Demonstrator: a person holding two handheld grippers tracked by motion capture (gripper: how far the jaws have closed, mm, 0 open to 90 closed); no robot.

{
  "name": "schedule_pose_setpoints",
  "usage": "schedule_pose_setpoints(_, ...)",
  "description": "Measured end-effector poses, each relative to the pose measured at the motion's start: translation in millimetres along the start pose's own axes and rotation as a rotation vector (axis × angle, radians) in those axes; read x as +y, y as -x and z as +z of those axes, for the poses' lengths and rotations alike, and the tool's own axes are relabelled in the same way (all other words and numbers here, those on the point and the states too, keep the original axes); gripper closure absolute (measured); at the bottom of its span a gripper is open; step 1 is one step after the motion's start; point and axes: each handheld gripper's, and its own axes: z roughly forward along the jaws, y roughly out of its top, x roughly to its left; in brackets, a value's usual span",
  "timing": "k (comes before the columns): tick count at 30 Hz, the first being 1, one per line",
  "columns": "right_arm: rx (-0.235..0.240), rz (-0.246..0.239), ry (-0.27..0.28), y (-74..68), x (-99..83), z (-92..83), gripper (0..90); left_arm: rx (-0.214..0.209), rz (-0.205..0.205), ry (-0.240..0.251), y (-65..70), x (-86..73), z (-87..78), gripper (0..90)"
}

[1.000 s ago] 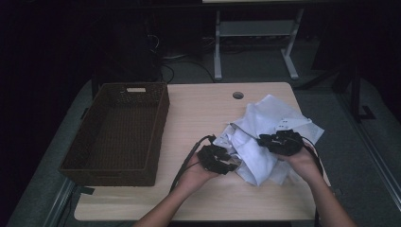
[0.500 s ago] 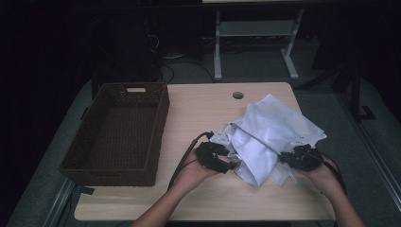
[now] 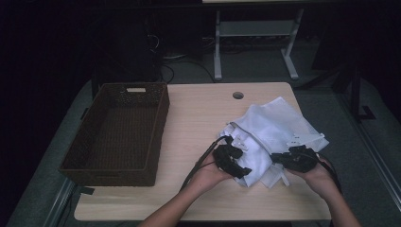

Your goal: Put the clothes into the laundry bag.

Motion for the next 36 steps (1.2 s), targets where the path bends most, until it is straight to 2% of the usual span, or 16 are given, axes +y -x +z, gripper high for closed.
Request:
schedule_pose_setpoints(5, 0.007, 0.01, 0.008, 1.4, -0.4, -1.0, 86.1, -0.008, -0.003, -0.074, -5.5, -4.6, 25.5, 34.3)
schedule_pose_setpoints(9, 0.007, 0.006, 0.004, 1.0, -0.5, -0.7, 86.1, 0.025, 0.024, -0.091, -4.7, -7.0, 34.6, 41.6)
schedule_pose_setpoints(10, 0.007, 0.008, 0.005, 0.9, -0.3, -0.7, 86.1, 0.041, 0.037, -0.094, -4.8, -7.0, 34.7, 45.3)
schedule_pose_setpoints(14, 0.007, 0.005, 0.006, 0.1, 0.6, -0.1, 86.1, 0.075, 0.049, -0.084, -7.1, -7.7, 35.2, 63.9)
schedule_pose_setpoints(16, 0.007, 0.002, 0.003, -0.4, 0.9, 0.3, 86.1, 0.055, 0.043, -0.077, -9.1, -8.1, 35.8, 73.7)
schedule_pose_setpoints(17, 0.007, 0.002, 0.004, -0.5, 1.0, 0.4, 86.1, 0.041, 0.026, -0.066, -10.3, -8.6, 36.5, 80.2)
schedule_pose_setpoints(19, 0.007, 0.0, 0.004, -0.5, 1.2, 0.4, 86.1, 0.023, 0.012, -0.064, -11.2, -7.8, 36.2, 86.6)
schedule_pose_setpoints(20, 0.006, 0.002, 0.005, -0.4, 1.2, 0.1, 86.1, 0.013, -0.002, -0.057, -11.3, -7.5, 35.7, 87.3)
schedule_pose_setpoints(23, 0.003, 0.006, 0.011, 0.8, 1.0, -1.5, 86.0, -0.06, -0.067, 0.015, -14.1, -4.9, 26.5, 87.8)
schedule_pose_setpoints(24, 0.003, 0.008, 0.016, 1.3, 1.1, -2.4, 86.0, -0.068, -0.077, 0.04, -14.4, -2.3, 22.1, 87.8)
schedule_pose_setpoints(27, 0.01, 0.007, 0.043, -0.4, 4.5, -7.3, 86.1, -0.05, -0.078, 0.107, -13.7, 9.9, 8.6, 87.9)
schedule_pose_setpoints(29, 0.008, -0.006, 0.063, -4.6, 9.9, -12.2, 86.1, -0.036, -0.074, 0.113, -13.0, 17.1, 7.6, 87.9)
schedule_pose_setpoints(32, 0.023, -0.023, 0.095, -11.4, 17.7, -18.0, 86.1, -0.025, -0.087, 0.113, -11.1, 25.8, 17.2, 87.8)
schedule_pose_setpoints(36, 0.038, -0.055, 0.077, -17.6, 18.5, -13.8, 86.1, -0.015, -0.121, 0.114, -7.6, 30.9, 36.1, 87.7)
